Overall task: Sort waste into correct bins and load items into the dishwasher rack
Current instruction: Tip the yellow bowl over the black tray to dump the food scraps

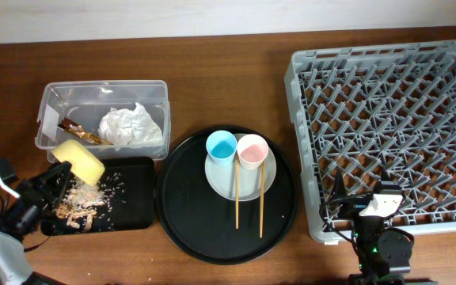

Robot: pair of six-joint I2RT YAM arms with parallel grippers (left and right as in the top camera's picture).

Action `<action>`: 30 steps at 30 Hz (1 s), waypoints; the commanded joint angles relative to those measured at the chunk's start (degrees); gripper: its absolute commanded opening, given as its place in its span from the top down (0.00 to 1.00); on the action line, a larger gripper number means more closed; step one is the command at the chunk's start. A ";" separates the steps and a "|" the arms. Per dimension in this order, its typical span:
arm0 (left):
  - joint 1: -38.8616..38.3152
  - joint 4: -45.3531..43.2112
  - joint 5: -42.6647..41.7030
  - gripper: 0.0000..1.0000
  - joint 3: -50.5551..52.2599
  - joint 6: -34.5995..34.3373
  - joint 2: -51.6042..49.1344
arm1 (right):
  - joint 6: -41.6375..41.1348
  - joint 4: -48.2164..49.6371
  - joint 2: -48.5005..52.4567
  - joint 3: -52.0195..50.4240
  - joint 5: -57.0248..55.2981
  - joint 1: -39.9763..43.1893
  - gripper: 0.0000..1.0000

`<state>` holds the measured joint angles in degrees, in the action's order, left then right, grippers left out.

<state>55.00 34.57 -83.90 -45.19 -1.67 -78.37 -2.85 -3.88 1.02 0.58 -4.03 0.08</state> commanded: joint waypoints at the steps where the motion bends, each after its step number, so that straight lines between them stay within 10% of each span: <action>1: 0.31 -0.26 -6.16 1.00 0.17 0.83 0.48 | -0.20 -0.42 -0.28 -0.26 -0.31 0.37 0.01; 30: 0.28 -5.01 -6.19 1.00 0.15 -10.29 0.33 | -0.20 -0.42 -0.28 -0.26 -0.31 0.37 0.01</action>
<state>55.00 31.20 -88.53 -45.15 -11.07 -78.37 -2.83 -3.88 1.02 0.58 -4.03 0.08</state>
